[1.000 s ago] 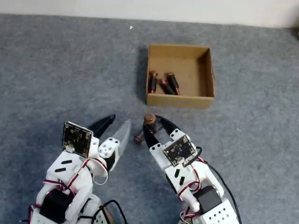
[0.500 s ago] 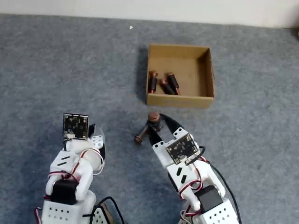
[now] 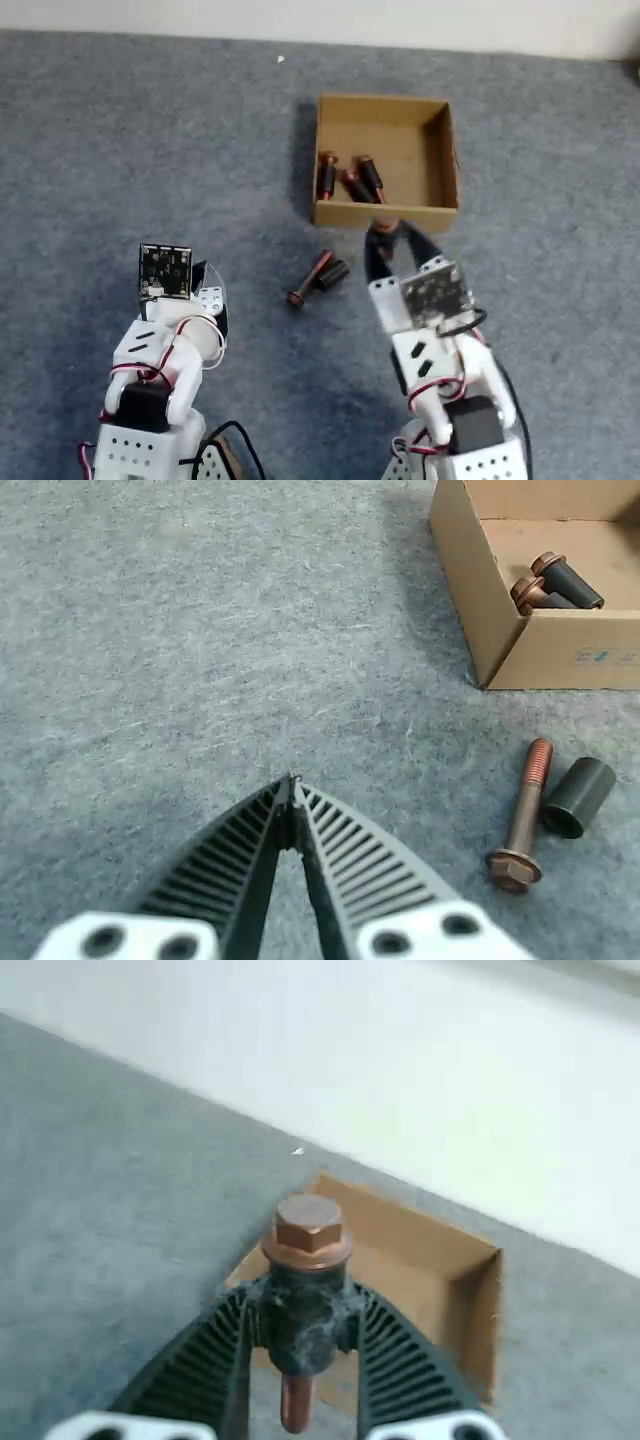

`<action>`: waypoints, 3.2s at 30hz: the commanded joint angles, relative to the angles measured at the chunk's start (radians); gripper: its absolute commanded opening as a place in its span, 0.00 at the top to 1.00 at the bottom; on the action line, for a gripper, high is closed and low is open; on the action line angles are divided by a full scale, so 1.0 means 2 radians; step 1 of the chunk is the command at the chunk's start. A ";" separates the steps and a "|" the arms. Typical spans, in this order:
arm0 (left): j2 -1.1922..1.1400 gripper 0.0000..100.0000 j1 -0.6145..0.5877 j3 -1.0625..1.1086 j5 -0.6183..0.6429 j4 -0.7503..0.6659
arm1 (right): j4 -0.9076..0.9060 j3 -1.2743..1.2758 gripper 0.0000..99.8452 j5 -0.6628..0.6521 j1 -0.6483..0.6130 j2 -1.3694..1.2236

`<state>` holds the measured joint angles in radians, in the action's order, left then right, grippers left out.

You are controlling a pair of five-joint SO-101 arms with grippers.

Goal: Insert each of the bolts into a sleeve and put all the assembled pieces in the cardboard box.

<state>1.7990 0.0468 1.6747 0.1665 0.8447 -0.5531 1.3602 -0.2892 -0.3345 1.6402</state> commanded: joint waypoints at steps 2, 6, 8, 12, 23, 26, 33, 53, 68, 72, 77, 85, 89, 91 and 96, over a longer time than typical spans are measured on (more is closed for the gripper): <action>0.003 0.99 -0.008 0.011 -0.005 -0.012 | 0.032 -0.143 0.99 -0.002 0.045 -0.194; 0.003 0.99 -0.008 0.011 -0.005 -0.012 | 0.086 -0.237 0.99 -0.001 0.069 -0.370; 0.003 0.99 -0.008 0.011 -0.005 -0.012 | 0.114 -0.280 0.99 -0.001 0.079 -0.451; 0.003 0.99 -0.008 0.011 -0.005 -0.012 | 0.151 -0.362 0.99 -0.001 0.091 -0.603; 0.003 0.99 -0.008 0.011 -0.005 -0.012 | 0.151 -0.534 0.99 -0.001 0.104 -0.873; 0.003 0.99 -0.008 0.011 -0.005 -0.012 | 0.148 -0.557 0.99 -0.001 0.115 -0.907; 0.003 0.99 -0.008 0.011 -0.005 -0.012 | 0.026 -0.621 0.94 0.001 0.115 -0.924; 0.003 0.99 -0.008 0.011 -0.005 -0.006 | -0.191 -0.682 0.83 0.091 0.080 -0.856; 0.003 0.99 -0.008 0.011 -0.005 -0.005 | -0.277 -0.525 0.83 0.210 -0.041 -0.697; 0.003 0.99 -0.008 0.011 -0.005 -0.005 | -0.280 -0.514 0.83 0.282 -0.074 -0.702; 0.003 0.99 -0.008 0.011 -0.005 -0.005 | -0.262 -0.486 0.83 0.339 -0.115 -0.748; 0.003 0.99 -0.008 0.011 -0.006 -0.005 | -0.237 -0.489 0.83 0.474 -0.123 -0.842; 0.003 0.99 -0.009 0.011 -0.006 -0.005 | -0.234 -0.490 0.83 0.481 -0.122 -0.872; 0.003 0.99 -0.013 0.011 -0.006 -0.005 | -0.234 -0.490 0.83 0.481 -0.122 -0.883; 0.003 0.99 -0.026 0.011 -0.006 -0.005 | -0.203 -0.490 0.83 0.482 -0.096 -0.894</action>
<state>1.7990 0.0130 1.6747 0.1665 0.8431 -0.9935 0.3828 0.6651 -0.5738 -0.1396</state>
